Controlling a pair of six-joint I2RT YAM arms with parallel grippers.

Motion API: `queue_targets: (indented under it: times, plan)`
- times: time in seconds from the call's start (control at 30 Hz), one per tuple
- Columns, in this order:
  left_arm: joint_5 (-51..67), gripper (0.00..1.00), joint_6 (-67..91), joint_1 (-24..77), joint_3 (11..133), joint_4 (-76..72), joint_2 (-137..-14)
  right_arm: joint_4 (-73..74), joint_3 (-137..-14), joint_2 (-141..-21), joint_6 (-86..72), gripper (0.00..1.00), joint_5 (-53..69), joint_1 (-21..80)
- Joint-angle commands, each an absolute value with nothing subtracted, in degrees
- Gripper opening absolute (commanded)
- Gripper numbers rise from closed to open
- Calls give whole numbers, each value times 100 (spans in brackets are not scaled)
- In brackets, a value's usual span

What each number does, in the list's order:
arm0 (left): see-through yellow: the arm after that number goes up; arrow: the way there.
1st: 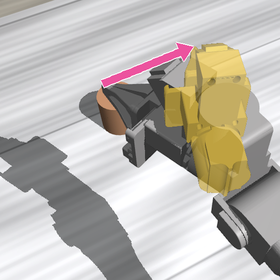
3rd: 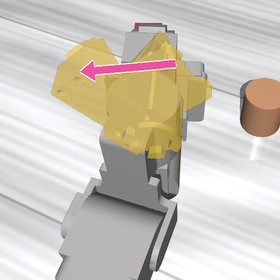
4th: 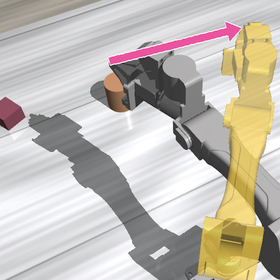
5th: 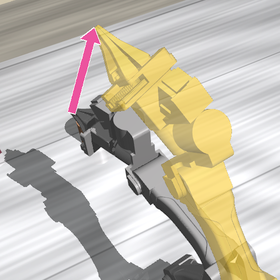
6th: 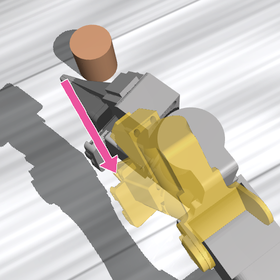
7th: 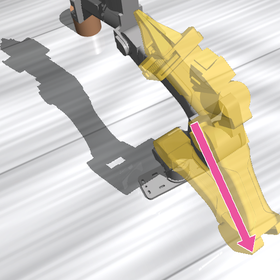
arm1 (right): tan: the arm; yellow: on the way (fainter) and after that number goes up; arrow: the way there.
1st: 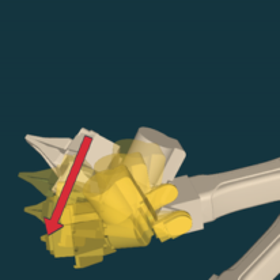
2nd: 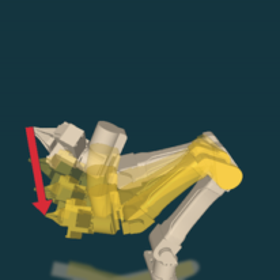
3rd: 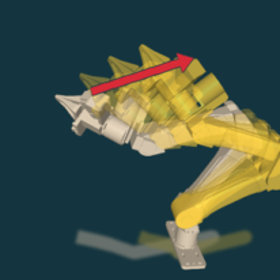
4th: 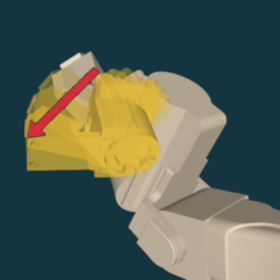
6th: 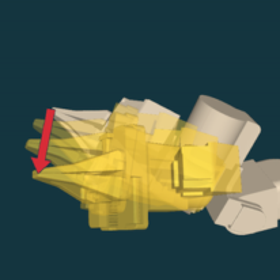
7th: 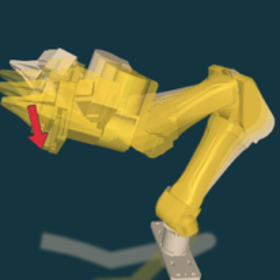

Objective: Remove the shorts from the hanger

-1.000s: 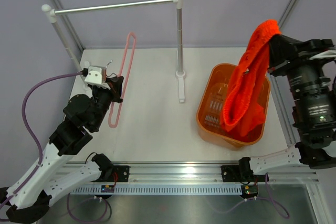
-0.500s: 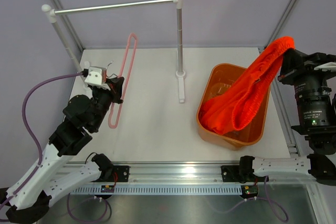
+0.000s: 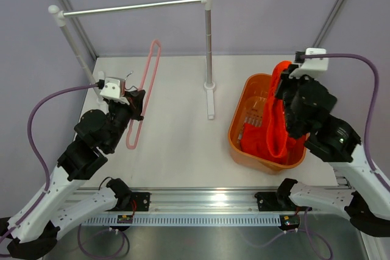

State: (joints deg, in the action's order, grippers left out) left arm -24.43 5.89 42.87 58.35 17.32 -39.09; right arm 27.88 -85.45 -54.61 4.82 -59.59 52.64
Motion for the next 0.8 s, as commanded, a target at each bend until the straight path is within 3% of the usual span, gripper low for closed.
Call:
queue_targets:
  times: [0.0,0.1,0.27,0.4,0.5,0.53,0.67,0.77]
  plan:
    - [-2355,0,554,4280,5933,1591,-3867,3629,-8315,-5712,-1069,0,-4627,4373]
    - [-2408,0,510,4271,5924,1678,-3815,3911,-8122,-5792,-1484,0,-3965,3642]
    - [-2522,0,510,4271,5906,1845,-3709,4104,-7674,-5722,-2108,1,-3595,3287]
    - [-2540,0,527,4271,6055,2117,-3761,4218,-7121,-5678,-2390,18,-3183,3076]
    - [-2505,0,606,4271,6406,2609,-4050,4342,-6892,-5582,-2592,48,-3006,2988]
    - [-2435,0,641,4271,6520,2741,-4147,4342,-6838,-5511,-2628,65,-2954,2988]
    - [-2268,0,712,4271,7118,3478,-4649,4429,-6803,-5169,-2733,80,-2603,2988]
    - [-2189,0,738,4263,7557,3717,-4947,4561,-6952,-5002,-2733,83,-2427,2997]
